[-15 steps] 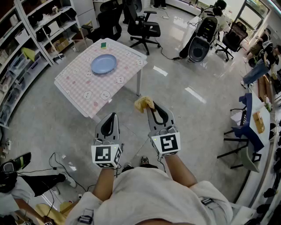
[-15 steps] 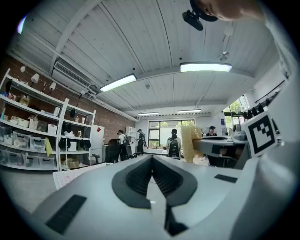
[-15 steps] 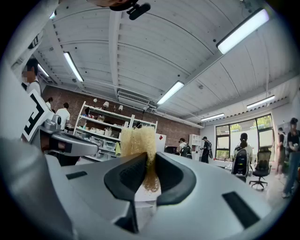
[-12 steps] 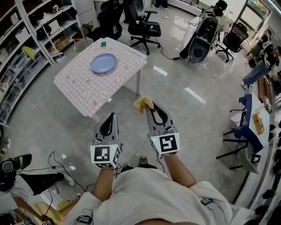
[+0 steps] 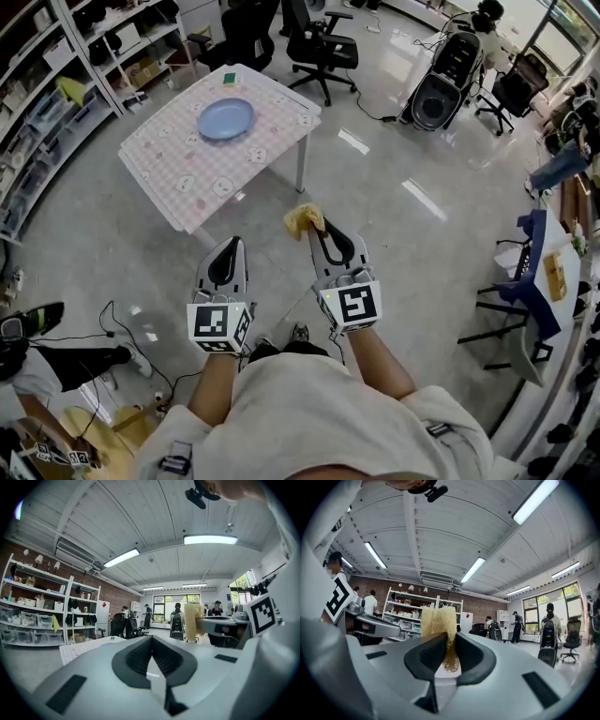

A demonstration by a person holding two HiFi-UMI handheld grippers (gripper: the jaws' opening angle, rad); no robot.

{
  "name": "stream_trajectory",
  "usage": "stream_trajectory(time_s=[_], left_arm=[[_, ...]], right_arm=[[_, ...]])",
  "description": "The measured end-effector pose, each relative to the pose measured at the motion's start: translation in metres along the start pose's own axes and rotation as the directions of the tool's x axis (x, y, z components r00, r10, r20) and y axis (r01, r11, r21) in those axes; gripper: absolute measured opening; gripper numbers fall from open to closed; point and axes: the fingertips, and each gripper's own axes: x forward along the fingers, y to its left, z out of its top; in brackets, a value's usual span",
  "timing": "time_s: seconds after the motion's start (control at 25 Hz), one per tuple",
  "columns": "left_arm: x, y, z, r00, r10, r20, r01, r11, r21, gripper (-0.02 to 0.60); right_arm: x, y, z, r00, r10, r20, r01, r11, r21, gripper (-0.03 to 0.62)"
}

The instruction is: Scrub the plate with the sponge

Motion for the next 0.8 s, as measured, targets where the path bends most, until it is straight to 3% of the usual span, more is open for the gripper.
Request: stream_trajectory(time_s=[0.4, 0.68, 0.8], left_arm=[[0.023, -0.006, -0.011, 0.999, 0.031, -0.038, -0.031, 1.0, 0.003, 0.014], [0.081, 0.03, -0.023, 0.998, 0.003, -0.059, -0.004, 1.0, -0.017, 0.028], [0.118, 0.043, -0.022, 0.998, -0.023, -0.057, 0.022, 0.999, -0.024, 0.065]], right_arm=[[0.016, -0.009, -0.027, 0.997, 0.076, -0.023, -0.075, 0.997, 0.03, 0.057], [0.067, -0.025, -0.048, 0.995, 0.058, -0.078, -0.057, 0.998, 0.022, 0.057], [0.099, -0.041, -0.05, 0.995, 0.05, -0.084, -0.05, 0.999, 0.007, 0.057]])
